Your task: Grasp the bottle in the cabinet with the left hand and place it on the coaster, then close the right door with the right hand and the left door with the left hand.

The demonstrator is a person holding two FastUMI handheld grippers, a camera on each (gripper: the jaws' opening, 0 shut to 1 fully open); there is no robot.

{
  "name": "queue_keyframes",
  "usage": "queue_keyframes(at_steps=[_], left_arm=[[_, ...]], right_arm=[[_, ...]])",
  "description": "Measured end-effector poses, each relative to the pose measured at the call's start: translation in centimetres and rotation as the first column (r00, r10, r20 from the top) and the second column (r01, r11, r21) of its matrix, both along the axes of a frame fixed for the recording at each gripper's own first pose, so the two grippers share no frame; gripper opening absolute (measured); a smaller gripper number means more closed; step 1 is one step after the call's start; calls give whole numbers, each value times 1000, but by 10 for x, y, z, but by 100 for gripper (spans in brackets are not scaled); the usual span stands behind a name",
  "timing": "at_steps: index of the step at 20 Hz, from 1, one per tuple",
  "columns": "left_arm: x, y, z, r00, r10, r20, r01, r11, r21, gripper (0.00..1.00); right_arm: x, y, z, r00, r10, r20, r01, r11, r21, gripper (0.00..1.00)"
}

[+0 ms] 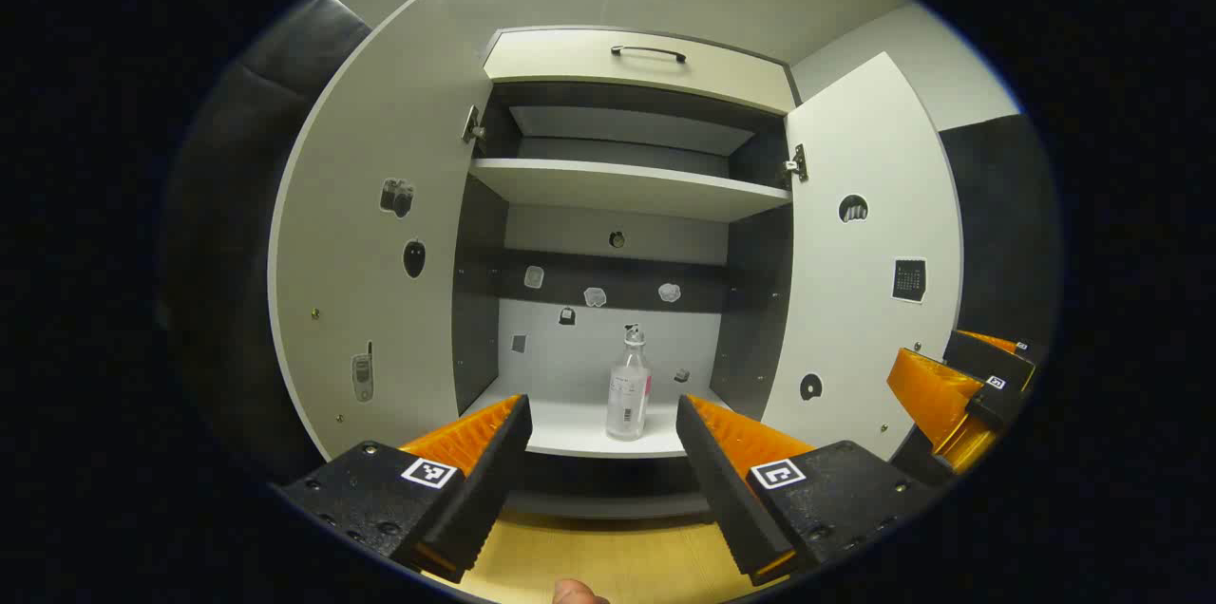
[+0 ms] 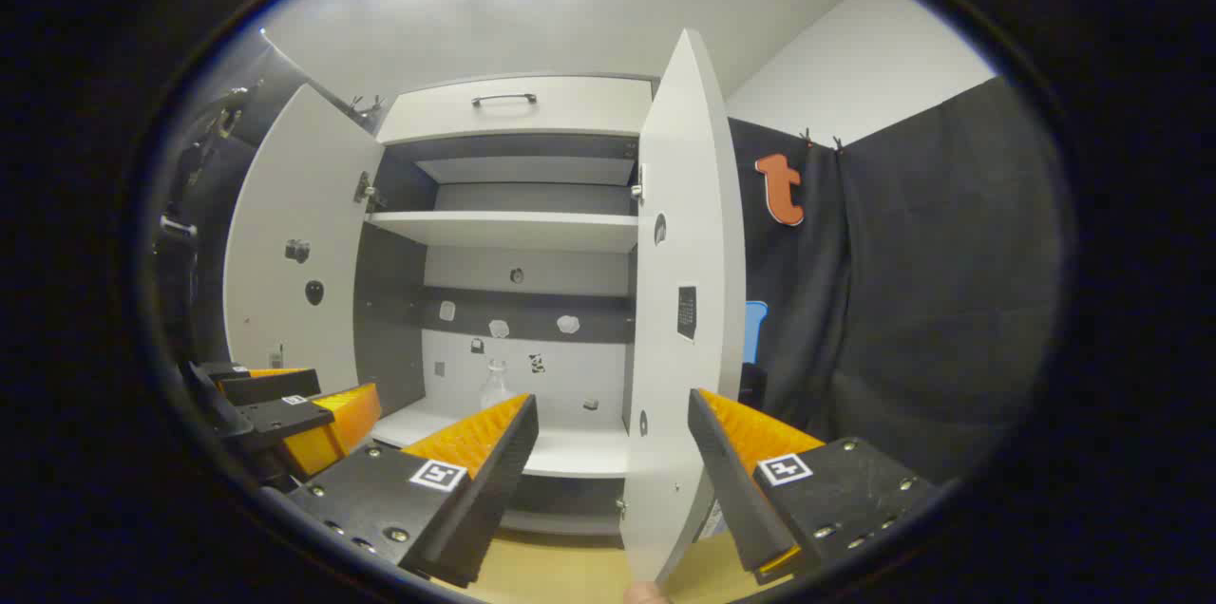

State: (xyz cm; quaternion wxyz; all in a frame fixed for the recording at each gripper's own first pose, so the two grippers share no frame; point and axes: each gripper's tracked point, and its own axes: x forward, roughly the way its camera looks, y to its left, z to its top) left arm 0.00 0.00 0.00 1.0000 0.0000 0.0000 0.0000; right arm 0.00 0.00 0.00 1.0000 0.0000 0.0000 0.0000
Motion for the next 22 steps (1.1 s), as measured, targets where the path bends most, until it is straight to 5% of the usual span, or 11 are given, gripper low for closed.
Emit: queue_keyframes(at_steps=[22], left_arm=[[-14, -9, -9, 1000, 4, -15, -4, 1000, -8, 96]], right_arm=[[-16, -4, 6, 999, 34, -6, -34, 999, 26, 93]])
